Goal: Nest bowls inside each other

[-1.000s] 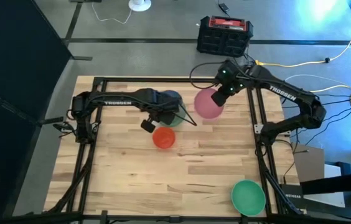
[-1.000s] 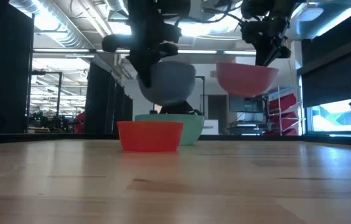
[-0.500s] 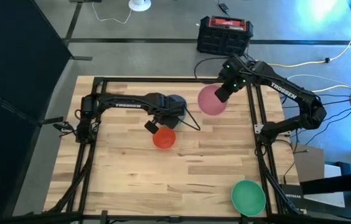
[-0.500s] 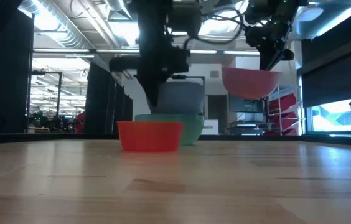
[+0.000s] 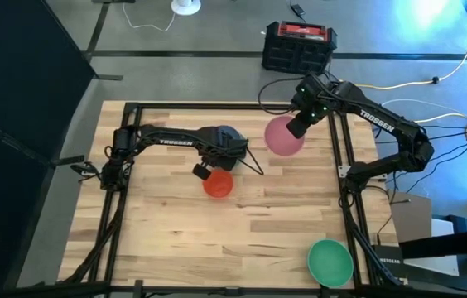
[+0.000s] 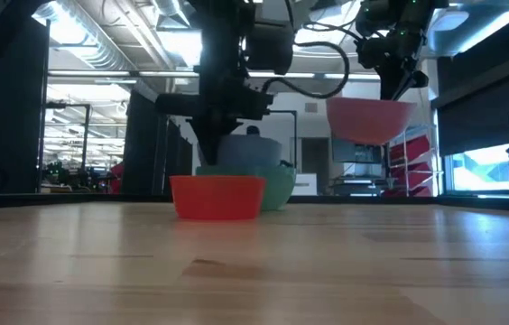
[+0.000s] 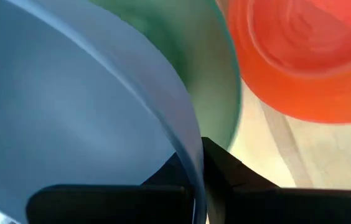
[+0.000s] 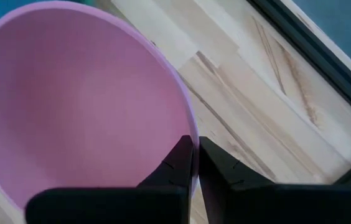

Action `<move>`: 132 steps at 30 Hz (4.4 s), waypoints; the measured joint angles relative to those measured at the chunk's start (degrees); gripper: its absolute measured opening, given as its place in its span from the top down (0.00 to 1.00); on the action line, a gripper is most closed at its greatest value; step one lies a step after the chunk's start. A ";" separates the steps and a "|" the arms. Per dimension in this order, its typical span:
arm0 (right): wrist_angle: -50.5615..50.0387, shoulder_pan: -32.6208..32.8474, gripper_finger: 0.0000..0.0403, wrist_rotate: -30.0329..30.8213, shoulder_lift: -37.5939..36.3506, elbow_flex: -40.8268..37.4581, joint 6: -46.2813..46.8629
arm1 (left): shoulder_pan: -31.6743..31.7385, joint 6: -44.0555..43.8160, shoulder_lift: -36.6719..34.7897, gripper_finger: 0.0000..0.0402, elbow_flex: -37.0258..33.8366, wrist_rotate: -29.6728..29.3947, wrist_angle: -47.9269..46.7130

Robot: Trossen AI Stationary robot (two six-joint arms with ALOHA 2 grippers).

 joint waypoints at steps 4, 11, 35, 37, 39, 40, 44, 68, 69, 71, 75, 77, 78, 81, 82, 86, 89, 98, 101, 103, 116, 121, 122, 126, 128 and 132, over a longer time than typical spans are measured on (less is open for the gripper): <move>0.04 0.02 1.00 0.00 0.00 0.00 -0.15 | -0.18 -1.75 -0.02 0.95 0.00 0.09 0.15; 0.04 0.04 1.00 -0.15 0.02 0.00 -0.20 | -0.31 -4.07 -0.02 0.81 0.00 0.47 0.50; 0.59 0.04 1.00 -2.56 0.02 0.00 -0.38 | -0.37 -16.05 -0.98 0.61 6.01 -0.39 -6.82; 1.20 0.04 1.00 -3.40 0.02 0.00 -0.04 | -0.55 -17.63 -2.84 0.59 7.28 -0.43 -7.85; 1.91 0.11 1.00 -5.10 0.02 0.00 0.88 | -0.59 -19.85 -5.57 0.58 7.72 -0.48 -10.09; 2.41 0.15 1.00 -5.94 0.02 0.00 1.52 | -0.59 -21.22 -6.85 0.58 7.72 -0.48 -11.42; 5.53 2.66 1.00 -6.84 0.32 0.01 4.72 | -1.47 -28.96 -14.88 0.58 3.80 -0.64 -10.98; 35.35 15.06 1.00 -12.65 7.55 0.07 24.61 | -13.48 -67.64 -57.19 0.58 -28.42 -1.86 1.72; 36.56 15.08 1.00 -13.12 8.41 0.07 25.28 | -14.36 -68.35 -58.19 0.58 -29.48 -1.86 2.66; 37.96 15.16 1.00 -13.51 10.14 0.07 25.95 | -15.98 -69.30 -59.87 0.58 -31.22 -1.89 3.67; 39.73 15.15 1.00 -11.60 12.78 0.07 26.93 | -17.52 -70.23 -61.66 0.58 -33.67 -2.00 5.42; 40.61 15.15 1.00 -10.63 14.10 0.07 27.42 | -18.28 -70.69 -62.55 0.58 -34.89 -2.06 6.29; 41.05 15.14 1.00 -10.14 14.76 0.07 27.66 | -18.66 -70.92 -62.99 0.58 -35.50 -2.09 6.73; 42.38 15.13 1.00 -8.69 16.73 0.07 28.40 | -19.80 -71.61 -64.33 0.58 -37.33 -2.17 8.05; 42.82 15.13 1.00 -8.20 17.39 0.07 28.64 | -20.18 -71.83 -64.77 0.58 -37.95 -2.20 8.49; 44.58 15.11 1.00 -6.26 20.02 0.07 29.62 | -21.70 -72.75 -66.55 0.58 -40.39 -2.31 10.24; 45.82 15.13 1.00 -4.30 21.53 0.07 30.19 | -22.53 -73.14 -67.32 0.58 -42.15 -2.38 12.07; 44.11 15.97 1.00 1.70 22.47 0.15 29.00 | -22.62 -71.85 -67.25 0.58 -46.16 -3.04 20.71; 43.96 16.81 1.00 3.50 22.45 0.15 28.74 | -22.60 -71.81 -67.21 0.58 -46.71 -3.20 21.95; 43.59 17.09 1.00 4.40 22.45 0.15 28.55 | -22.60 -71.68 -67.20 0.58 -46.71 -3.32 22.06; 41.20 18.99 1.00 10.28 22.45 0.15 27.25 | -22.60 -70.79 -67.15 0.58 -46.69 -4.07 22.73; 40.85 19.30 1.00 11.26 22.45 0.15 28.63 | -22.60 -70.72 -67.14 0.58 -46.69 -4.17 22.84; 40.92 19.30 1.00 11.26 22.45 0.15 29.45 | -22.60 -70.72 -67.14 0.58 -46.69 -4.17 22.84; 41.72 19.31 1.00 9.86 22.45 0.13 33.46 | -22.60 -70.78 -67.14 0.58 -46.69 -4.17 22.82; 41.20 19.30 1.00 8.18 22.43 0.13 35.83 | -22.60 -71.37 -67.14 0.58 -46.69 -4.17 22.82; 40.50 19.63 1.00 6.80 22.43 0.13 39.79 | -22.60 -72.04 -67.14 0.58 -46.68 -4.19 22.82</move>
